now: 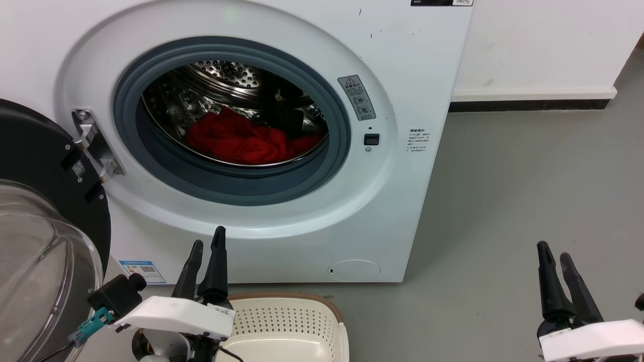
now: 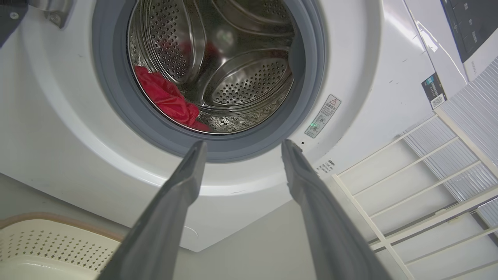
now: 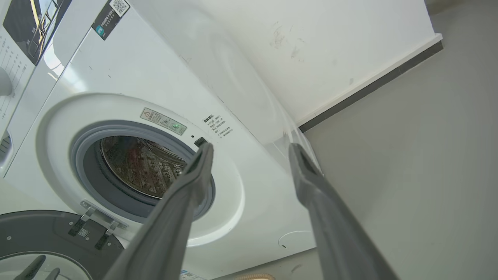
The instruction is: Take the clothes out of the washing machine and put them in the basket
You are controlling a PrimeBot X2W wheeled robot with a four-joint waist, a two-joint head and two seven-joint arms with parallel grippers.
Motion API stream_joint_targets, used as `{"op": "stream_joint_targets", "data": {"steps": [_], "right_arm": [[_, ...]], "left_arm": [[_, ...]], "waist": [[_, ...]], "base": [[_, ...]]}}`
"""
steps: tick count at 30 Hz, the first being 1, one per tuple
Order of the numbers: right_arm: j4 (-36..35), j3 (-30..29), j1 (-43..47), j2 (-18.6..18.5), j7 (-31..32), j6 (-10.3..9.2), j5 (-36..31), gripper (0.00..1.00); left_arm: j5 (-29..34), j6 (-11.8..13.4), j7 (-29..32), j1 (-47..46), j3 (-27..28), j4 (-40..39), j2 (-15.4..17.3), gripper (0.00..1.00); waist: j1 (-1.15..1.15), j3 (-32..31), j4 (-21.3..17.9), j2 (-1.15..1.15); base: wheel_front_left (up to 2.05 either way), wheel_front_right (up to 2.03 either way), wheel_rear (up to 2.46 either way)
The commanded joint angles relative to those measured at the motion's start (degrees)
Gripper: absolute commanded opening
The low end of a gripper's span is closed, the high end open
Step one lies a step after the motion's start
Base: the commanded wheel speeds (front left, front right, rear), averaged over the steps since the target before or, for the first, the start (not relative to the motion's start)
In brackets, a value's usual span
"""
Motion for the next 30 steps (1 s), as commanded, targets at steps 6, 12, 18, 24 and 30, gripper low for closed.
{"op": "stream_joint_targets", "data": {"steps": [6, 12, 18, 24, 30], "right_arm": [[-2.64, -0.54, 0.71, -0.25, -0.39, 0.00, -6.38, 1.00], [-3.90, -0.70, 1.43, -0.25, -0.46, 0.00, -11.53, 1.00], [-4.92, -0.66, 2.18, -0.25, -0.60, 0.00, -16.41, 1.00], [-5.90, -1.05, 2.81, -0.25, -0.62, 0.00, -20.60, 1.00], [-6.82, -1.30, 3.59, -0.25, -0.82, 0.00, -24.22, 1.00]], "left_arm": [[5.76, 0.60, -1.56, -0.42, -1.35, -1.18, 0.16, 1.00], [10.60, 1.10, -2.58, -0.50, -2.63, -1.16, 0.17, 1.00], [15.47, 1.46, -3.58, -0.39, -3.70, -0.89, 0.18, 1.00], [19.64, 1.83, -4.47, -0.19, -4.55, -1.01, 0.18, 1.00], [23.28, 2.33, -5.31, 0.11, -5.06, -1.05, 0.18, 1.00]], "waist": [[0.00, -0.01, 0.13, 0.00], [0.00, 0.01, 0.25, 0.00], [0.00, -0.13, 0.35, 0.00], [0.00, -0.21, 0.52, 0.00], [0.00, -0.13, 0.68, 0.00]], "base": [[0.00, 0.00, 0.00], [0.00, 0.00, 0.00], [0.00, 0.00, 0.00], [0.00, 0.00, 0.00], [0.00, 0.00, 0.00]]}}
